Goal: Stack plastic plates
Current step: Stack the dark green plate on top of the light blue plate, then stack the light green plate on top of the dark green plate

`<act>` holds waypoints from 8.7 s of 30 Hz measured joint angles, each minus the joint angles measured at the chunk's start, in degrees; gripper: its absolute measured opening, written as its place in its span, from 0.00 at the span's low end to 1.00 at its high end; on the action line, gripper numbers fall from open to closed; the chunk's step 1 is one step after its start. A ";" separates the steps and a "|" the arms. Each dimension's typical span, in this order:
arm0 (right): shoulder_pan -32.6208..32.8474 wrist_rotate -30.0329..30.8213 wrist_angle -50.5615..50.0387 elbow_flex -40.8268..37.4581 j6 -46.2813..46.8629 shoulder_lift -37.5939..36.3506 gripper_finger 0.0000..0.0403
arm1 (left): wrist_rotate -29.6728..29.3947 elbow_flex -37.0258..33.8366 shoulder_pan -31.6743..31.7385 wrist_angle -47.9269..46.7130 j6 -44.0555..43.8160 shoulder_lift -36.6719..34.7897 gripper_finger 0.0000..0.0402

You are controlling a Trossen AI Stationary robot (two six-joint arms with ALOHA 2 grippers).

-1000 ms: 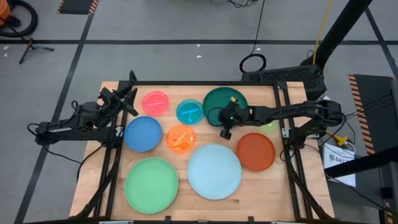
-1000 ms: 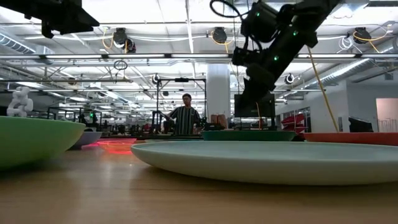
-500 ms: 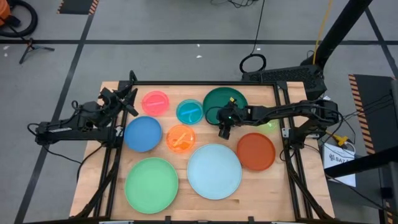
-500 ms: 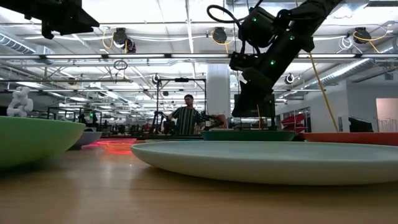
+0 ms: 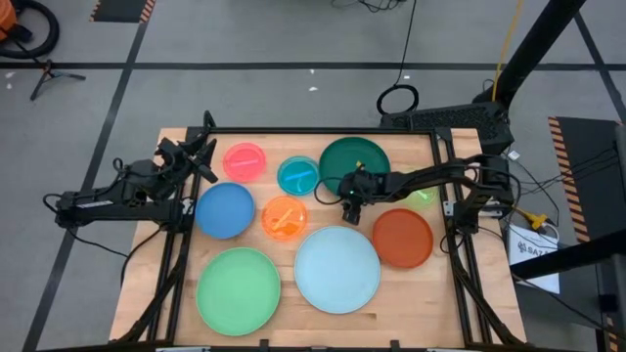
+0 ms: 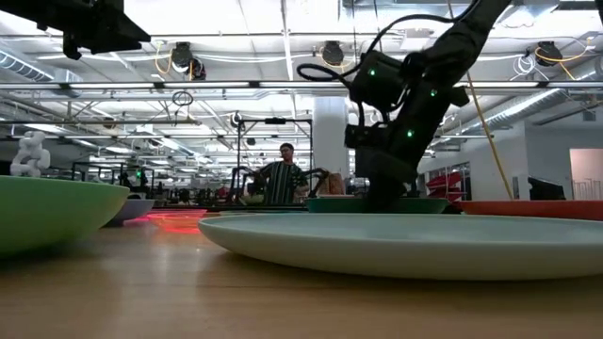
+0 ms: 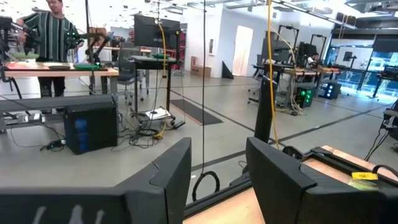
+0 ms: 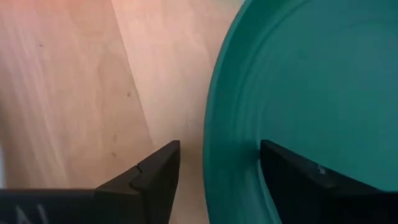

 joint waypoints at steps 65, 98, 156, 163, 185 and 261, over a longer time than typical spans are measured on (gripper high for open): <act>41.28 14.61 -16.30 23.82 -4.08 -7.85 0.01 | 2.62 -0.04 0.00 -0.25 -2.43 -0.01 0.40; 49.29 8.54 -23.88 23.78 -1.00 3.42 0.04 | 5.62 -0.04 0.00 0.03 -3.43 0.00 0.40; 46.86 35.22 -18.79 9.76 1.59 -13.47 0.25 | 41.52 0.00 -6.09 20.11 -10.21 13.67 0.40; 43.47 35.24 3.34 -6.46 -10.27 -27.04 0.21 | 39.73 0.00 -11.57 21.92 -14.79 23.21 0.40; 31.12 17.48 19.78 -16.72 -24.04 -51.62 0.19 | 38.45 21.64 -20.29 -49.44 -26.48 48.04 0.40; 31.15 15.51 17.19 -16.70 -22.99 -51.62 0.19 | 35.71 21.51 -31.56 -45.06 -31.02 61.29 0.24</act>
